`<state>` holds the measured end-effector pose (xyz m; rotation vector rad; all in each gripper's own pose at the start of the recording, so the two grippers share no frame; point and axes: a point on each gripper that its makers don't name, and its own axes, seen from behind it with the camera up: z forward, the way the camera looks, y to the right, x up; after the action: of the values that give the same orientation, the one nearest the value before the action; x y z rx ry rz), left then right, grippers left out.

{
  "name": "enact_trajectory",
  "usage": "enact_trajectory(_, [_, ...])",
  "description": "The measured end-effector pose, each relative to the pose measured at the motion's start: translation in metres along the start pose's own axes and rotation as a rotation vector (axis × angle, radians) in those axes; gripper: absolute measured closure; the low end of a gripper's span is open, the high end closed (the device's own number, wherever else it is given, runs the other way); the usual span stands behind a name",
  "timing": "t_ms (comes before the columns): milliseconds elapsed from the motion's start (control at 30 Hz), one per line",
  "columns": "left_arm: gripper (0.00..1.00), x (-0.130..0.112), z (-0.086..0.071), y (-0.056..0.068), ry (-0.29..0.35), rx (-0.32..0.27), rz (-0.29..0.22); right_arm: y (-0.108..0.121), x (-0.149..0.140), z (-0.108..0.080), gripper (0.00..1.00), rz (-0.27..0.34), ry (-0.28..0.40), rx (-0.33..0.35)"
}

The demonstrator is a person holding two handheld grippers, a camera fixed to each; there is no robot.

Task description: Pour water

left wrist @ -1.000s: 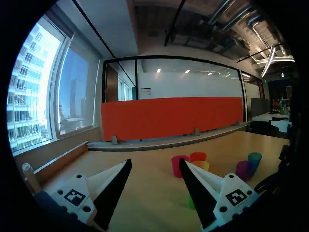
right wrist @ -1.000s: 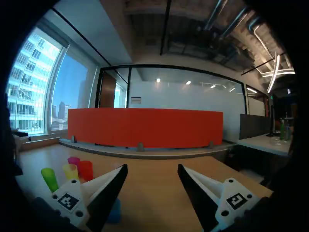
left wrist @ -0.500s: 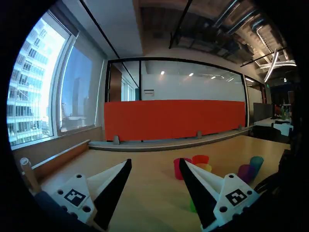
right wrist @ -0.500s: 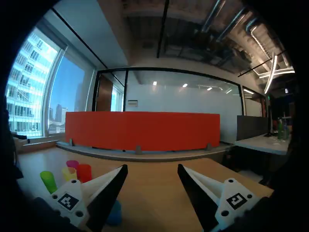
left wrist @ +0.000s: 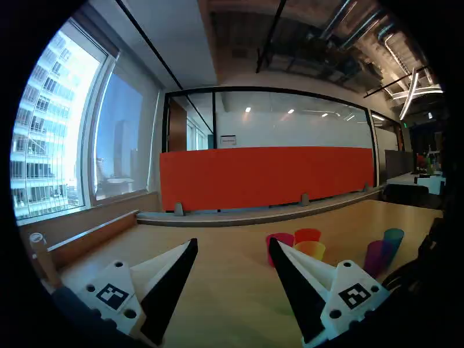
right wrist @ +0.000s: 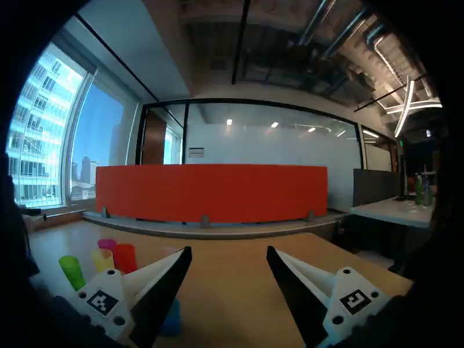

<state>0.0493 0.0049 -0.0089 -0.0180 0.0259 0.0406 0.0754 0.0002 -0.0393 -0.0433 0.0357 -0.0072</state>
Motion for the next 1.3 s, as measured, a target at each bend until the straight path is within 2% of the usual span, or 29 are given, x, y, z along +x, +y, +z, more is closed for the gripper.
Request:
enact_trajectory(267, [0.09, -0.01, 0.001, -0.007, 0.011, 0.035, 0.016, 0.001, 0.005, 0.002, 0.0, -0.003, -0.008, -0.002])
enact_trajectory(467, [0.09, -0.018, 0.001, -0.009, 0.01, 0.049, 0.006, -0.001, 0.013, 0.005, 0.0, -0.005, -0.002, -0.001])
enact_trajectory(967, [0.09, -0.04, 0.005, -0.001, -0.001, 0.039, 0.003, -0.006, 0.025, 0.005, 0.0, -0.005, 0.008, 0.003])
enact_trajectory(1300, [0.09, -0.047, 0.008, -0.006, -0.017, 0.036, -0.04, -0.007, 0.023, 0.005, 0.0, 0.0, 0.005, 0.005])
